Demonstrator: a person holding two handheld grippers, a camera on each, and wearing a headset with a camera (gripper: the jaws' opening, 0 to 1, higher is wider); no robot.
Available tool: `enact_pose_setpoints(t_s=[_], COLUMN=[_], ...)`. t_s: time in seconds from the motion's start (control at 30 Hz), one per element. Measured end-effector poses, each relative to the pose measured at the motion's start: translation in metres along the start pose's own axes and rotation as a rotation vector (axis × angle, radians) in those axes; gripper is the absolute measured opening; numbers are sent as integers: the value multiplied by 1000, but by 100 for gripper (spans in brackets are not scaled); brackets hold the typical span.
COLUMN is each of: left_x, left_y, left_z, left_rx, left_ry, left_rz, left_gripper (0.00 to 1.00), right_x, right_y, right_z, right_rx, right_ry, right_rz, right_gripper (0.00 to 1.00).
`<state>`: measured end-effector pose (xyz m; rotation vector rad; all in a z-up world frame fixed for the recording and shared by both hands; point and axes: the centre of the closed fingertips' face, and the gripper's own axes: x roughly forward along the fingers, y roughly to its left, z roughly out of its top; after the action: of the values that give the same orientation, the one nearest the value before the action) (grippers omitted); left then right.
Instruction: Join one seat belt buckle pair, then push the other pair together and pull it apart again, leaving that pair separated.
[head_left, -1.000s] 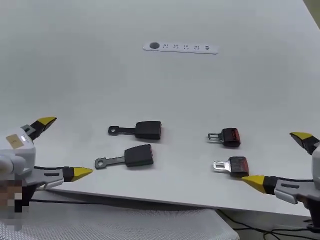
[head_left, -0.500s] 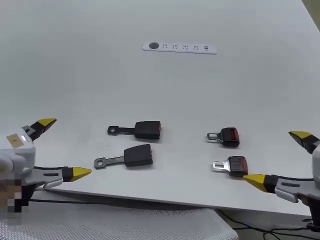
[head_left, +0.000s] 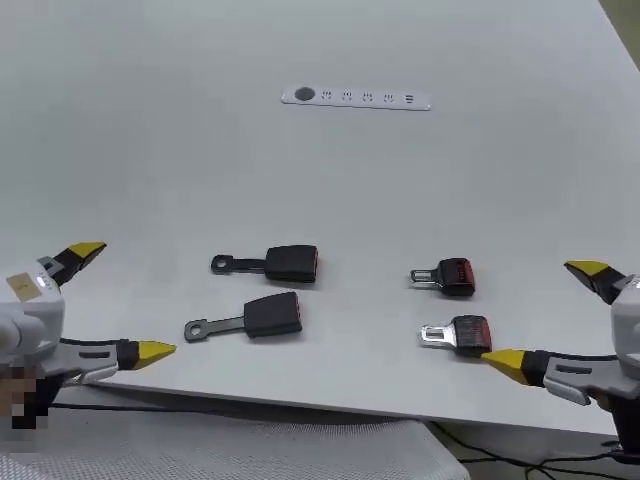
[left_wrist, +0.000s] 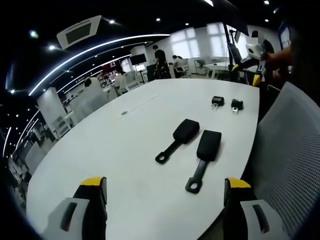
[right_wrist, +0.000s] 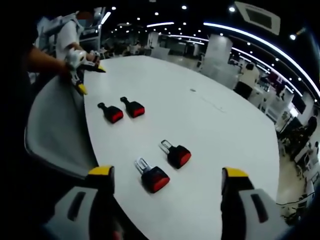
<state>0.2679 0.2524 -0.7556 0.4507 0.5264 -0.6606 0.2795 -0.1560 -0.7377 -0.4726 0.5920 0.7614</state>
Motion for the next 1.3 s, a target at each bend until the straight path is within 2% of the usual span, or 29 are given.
enact_pose_setpoints(t_s=[0.13, 0.23, 0.3, 0.37, 0.43, 0.53, 0.73, 0.8, 0.93, 1.1, 1.3], left_x=[2, 2, 3, 2, 2, 1, 2, 3, 6, 14, 23], left_y=[-4, -8, -9, -11, -13, -16, -18, -23, -30, -33, -38], left_z=[-4, -3, -6, -6, -7, -8, 5, 9, 7, 11, 13], left_rx=[18, 23, 25, 36, 52, 68, 83, 93, 126, 136, 136], left_ry=[23, 21, 41, 45, 52, 70, 74, 79, 122, 123, 138], left_rz=[-20, -35, -42, -49, -53, -69, -86, -113, -161, -177, -207], left_gripper=[98, 97, 97, 96, 96, 92, 92, 90, 87, 88, 83], right_x=[0, 0, -1, -1, -2, -1, 1, 2, 3, 4, 7], right_y=[0, 3, 5, 5, 0, 1, 4, 6, 11, 19, 20], right_z=[-1, -1, -1, -2, -6, -6, -7, -7, -9, -10, -11], right_rx=[-36, -45, -49, -62, -102, -102, -122, -130, -144, -150, -156], right_ry=[10, 12, 16, 20, 47, 42, 58, 63, 75, 82, 85], right_rz=[5, 17, 27, 30, 16, 30, 55, 66, 90, 133, 148], right_gripper=[90, 89, 88, 88, 85, 84, 82, 82, 81, 75, 73])
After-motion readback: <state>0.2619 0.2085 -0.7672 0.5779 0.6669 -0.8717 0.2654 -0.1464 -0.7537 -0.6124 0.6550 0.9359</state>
